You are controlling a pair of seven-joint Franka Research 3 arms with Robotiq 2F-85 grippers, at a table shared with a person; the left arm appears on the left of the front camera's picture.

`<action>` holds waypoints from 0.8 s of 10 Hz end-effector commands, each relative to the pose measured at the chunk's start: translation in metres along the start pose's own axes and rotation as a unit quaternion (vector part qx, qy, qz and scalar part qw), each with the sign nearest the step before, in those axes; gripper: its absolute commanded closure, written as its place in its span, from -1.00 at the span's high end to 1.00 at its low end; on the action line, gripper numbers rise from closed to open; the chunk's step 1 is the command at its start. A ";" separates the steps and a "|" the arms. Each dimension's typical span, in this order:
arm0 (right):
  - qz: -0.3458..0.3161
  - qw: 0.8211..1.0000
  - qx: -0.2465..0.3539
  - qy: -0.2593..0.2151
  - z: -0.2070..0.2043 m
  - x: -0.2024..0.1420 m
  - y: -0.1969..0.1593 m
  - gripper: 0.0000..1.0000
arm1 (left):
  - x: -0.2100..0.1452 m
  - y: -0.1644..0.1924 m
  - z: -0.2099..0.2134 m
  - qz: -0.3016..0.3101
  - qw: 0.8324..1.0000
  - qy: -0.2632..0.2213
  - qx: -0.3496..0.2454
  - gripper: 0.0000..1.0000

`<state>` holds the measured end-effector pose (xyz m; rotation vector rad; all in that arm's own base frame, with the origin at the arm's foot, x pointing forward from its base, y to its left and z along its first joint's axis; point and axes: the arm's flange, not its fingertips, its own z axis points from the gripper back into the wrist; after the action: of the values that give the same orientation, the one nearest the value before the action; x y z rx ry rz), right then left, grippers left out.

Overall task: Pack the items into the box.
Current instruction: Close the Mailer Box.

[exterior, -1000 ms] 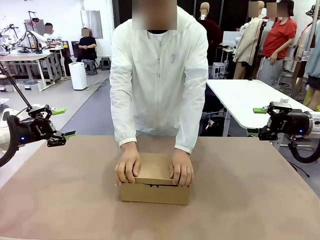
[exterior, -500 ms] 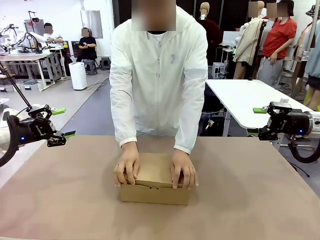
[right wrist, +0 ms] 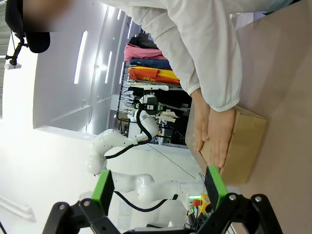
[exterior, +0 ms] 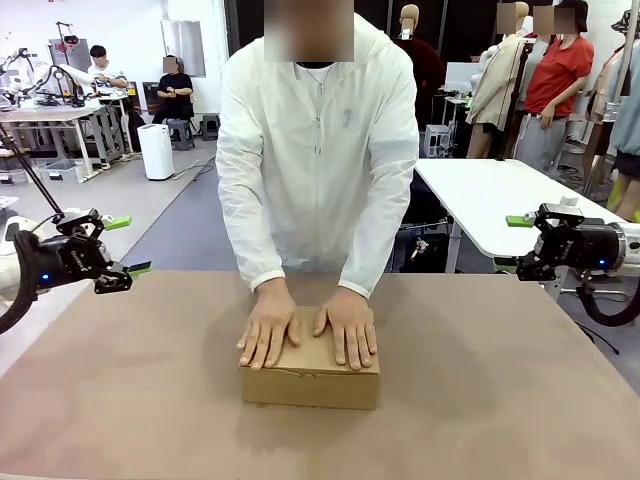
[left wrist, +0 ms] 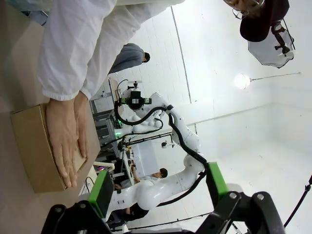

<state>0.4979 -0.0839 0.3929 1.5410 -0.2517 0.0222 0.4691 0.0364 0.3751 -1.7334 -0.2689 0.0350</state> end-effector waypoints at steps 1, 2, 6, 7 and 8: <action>0.003 1.000 0.001 0.001 -0.001 -0.001 0.005 1.00 | 0.001 -0.002 0.000 -0.005 1.000 -0.002 -0.008 1.00; 0.003 1.000 0.001 0.001 -0.001 -0.001 0.005 1.00 | 0.001 -0.002 0.000 -0.005 1.000 -0.002 -0.008 1.00; 0.003 1.000 0.001 0.001 -0.001 -0.001 0.005 1.00 | 0.001 -0.002 0.000 -0.005 1.000 -0.002 -0.008 1.00; 0.003 1.000 0.001 0.001 -0.001 -0.001 0.005 1.00 | 0.001 -0.002 0.000 -0.005 1.000 -0.002 -0.008 1.00; 0.003 1.000 0.001 0.001 -0.001 -0.001 0.005 1.00 | 0.001 -0.002 0.000 -0.005 1.000 -0.002 -0.008 1.00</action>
<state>0.4979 -0.0839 0.3929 1.5410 -0.2517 0.0222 0.4691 0.0364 0.3751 -1.7334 -0.2689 0.0349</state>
